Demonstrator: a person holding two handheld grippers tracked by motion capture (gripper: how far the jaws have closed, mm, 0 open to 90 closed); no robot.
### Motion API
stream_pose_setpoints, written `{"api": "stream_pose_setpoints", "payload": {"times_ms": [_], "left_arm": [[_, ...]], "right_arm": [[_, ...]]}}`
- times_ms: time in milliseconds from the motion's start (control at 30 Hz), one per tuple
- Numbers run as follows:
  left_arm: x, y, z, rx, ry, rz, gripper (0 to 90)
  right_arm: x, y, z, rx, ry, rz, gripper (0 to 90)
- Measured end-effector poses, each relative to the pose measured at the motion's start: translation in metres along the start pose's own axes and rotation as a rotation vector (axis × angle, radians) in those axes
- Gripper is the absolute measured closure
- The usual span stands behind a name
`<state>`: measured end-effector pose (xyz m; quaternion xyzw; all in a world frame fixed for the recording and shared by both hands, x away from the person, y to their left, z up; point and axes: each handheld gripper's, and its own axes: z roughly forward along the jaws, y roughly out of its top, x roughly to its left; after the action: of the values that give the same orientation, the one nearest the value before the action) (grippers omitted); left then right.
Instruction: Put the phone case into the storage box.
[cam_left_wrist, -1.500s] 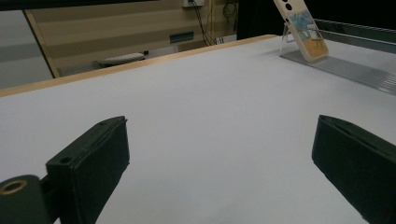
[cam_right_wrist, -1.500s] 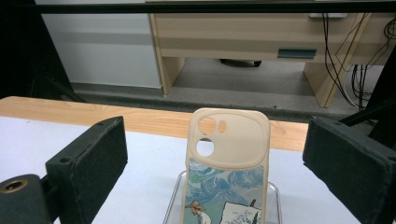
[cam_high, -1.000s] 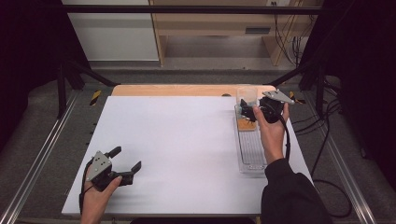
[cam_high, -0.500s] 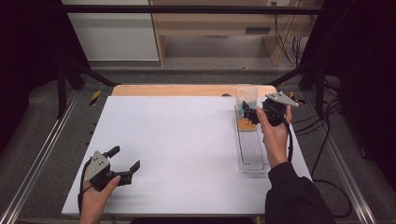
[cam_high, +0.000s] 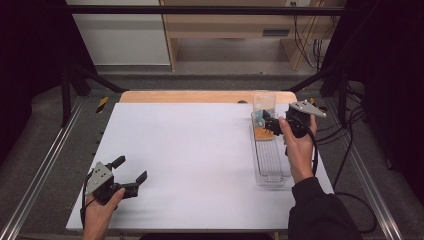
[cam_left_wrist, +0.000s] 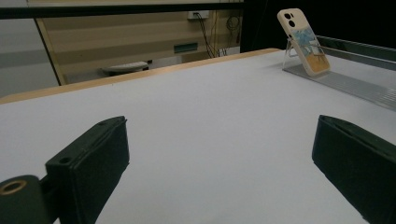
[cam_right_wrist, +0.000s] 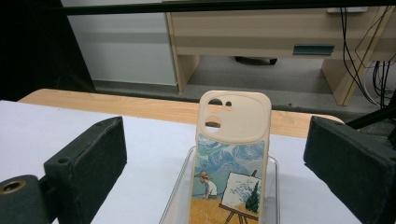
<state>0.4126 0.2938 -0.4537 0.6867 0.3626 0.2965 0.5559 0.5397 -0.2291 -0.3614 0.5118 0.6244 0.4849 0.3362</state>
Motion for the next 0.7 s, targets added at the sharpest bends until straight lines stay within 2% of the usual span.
{"api": "stream_pose_setpoints", "payload": {"times_ms": [367,700], "left_arm": [[0.002,0.001,-0.004,-0.023,0.004,-0.016,3.1],[0.001,0.001,-0.005,-0.026,0.0,-0.01,3.0]], "right_arm": [[-0.008,-0.002,-0.017,-0.017,0.012,0.003,7.0],[-0.015,-0.003,-0.033,-0.039,0.018,0.013,6.9]]}}
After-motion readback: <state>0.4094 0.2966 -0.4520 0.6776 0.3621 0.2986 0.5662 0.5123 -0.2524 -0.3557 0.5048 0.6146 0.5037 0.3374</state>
